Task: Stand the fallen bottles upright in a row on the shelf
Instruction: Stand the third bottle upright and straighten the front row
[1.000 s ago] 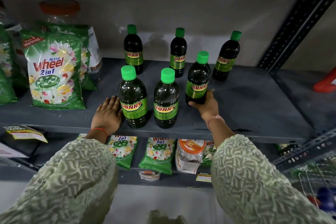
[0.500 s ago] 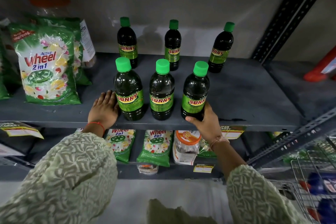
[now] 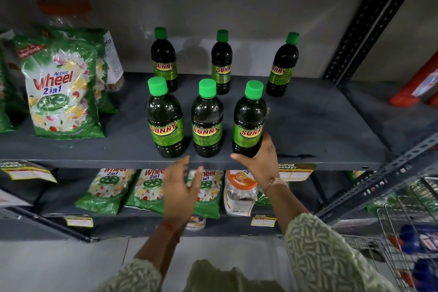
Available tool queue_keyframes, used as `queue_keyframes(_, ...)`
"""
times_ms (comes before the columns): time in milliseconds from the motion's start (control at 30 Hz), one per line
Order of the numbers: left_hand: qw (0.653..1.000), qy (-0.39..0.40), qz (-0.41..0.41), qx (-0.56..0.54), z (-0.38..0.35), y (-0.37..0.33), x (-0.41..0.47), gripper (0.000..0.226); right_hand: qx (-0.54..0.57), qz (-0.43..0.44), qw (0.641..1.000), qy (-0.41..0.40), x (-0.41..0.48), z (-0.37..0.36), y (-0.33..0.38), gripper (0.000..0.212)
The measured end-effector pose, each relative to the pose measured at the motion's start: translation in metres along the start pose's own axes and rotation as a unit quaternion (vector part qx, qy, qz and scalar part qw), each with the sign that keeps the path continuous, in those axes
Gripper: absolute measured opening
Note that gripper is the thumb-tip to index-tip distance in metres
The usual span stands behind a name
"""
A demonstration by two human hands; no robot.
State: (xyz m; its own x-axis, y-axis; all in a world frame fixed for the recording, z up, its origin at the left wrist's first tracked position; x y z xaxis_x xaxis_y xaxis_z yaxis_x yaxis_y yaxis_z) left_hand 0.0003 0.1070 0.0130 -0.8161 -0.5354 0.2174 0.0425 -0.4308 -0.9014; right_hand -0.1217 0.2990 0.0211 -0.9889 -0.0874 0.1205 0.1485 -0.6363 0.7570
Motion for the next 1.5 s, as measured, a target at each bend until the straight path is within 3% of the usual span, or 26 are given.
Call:
queue_keyframes(67,0.999,0.025,0.02,-0.022,-0.026,-0.006,0.005,0.066,-0.017,0.005,1.0,-0.012,0.001,0.001,0.001,0.079)
queue_keyframes(200,0.997,-0.018,0.075,-0.015,-0.043,-0.011,0.022,0.084,-0.038,0.021,0.999,-0.023,0.001,0.004,0.003,0.076)
queue_keyframes(333,0.994,-0.073,0.082,0.025,-0.042,-0.018,0.034,0.077,-0.044,0.015,0.999,-0.022,0.003,0.015,-0.01,0.077)
queue_keyframes(600,0.991,-0.075,0.032,0.108,-0.07,-0.033,0.036,0.064,-0.054,-0.036,0.996,-0.062,0.019,0.083,-0.067,0.074)
queue_keyframes(1367,0.996,-0.063,0.044,0.035,-0.081,-0.031,0.03,0.064,-0.02,-0.032,0.996,-0.079,0.02,0.104,-0.097,0.077)
queue_keyframes(1500,0.999,-0.034,0.028,0.03,-0.081,-0.036,0.029,0.068,0.009,-0.053,0.994,-0.09,0.006,0.105,-0.099,0.096)
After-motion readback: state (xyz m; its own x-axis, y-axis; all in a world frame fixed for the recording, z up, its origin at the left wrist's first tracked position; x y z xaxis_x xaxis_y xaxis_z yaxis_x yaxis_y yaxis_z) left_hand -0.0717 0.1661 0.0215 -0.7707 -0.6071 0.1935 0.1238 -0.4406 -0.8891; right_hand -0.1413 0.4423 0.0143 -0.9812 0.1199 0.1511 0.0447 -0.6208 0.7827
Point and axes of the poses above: each hand's wrist, its own x-axis towards the middle knuckle, its own z-axis out of the back of the hand, y = z × x, the point moved 8 cm from there along x, towards the middle knuckle, and after that the axes turned 9 degrees about -x, right-handed, at the moved point
